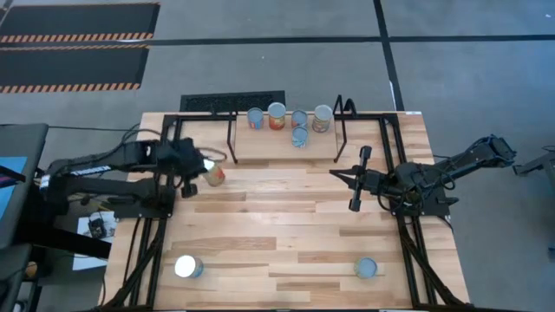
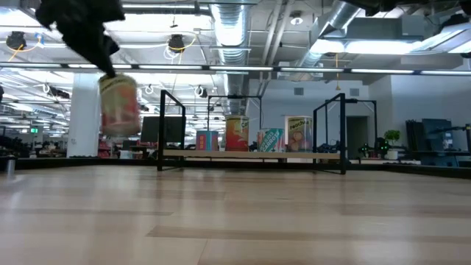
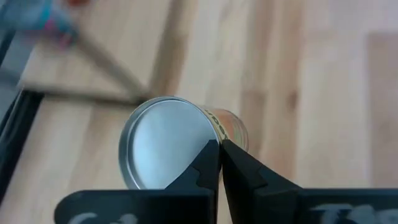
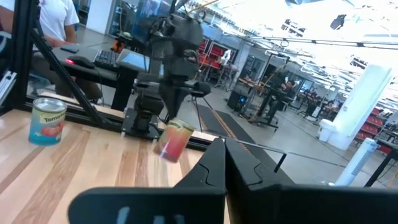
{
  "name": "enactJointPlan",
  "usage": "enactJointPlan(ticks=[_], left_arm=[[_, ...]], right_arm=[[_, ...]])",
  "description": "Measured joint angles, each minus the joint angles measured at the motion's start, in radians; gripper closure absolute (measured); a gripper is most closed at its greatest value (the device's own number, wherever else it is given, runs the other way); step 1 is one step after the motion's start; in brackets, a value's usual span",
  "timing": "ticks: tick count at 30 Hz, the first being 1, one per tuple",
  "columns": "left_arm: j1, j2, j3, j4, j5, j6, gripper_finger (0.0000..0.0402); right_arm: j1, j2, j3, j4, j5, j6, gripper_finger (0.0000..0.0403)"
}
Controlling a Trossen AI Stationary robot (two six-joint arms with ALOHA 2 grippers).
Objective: Pick and place cans onto a shelf
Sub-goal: Put the orange can on the shelf aligned with the other orange can
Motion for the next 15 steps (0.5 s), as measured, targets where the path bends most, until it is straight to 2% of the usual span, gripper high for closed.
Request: enactJointPlan(ticks=[8,12,15], left_arm=[[-0.313,0.138,0.000,0.311,-0.066,-0.082,0.0401],[-0.386,0.247,0.001,0.438,-0.125,-0.097,0.0401],[-0.401,0.329,0.001,0.532,-0.151,-0.097,0.0401]], right_arm=[[0.002,0.000,0.000,0.009,0.000,0.012,0.0392],[0.002,0.000,0.000,0.007,0.000,0.015,0.0392],[0.002,0.000,0.000,0.006,0.000,0.015,0.0392]])
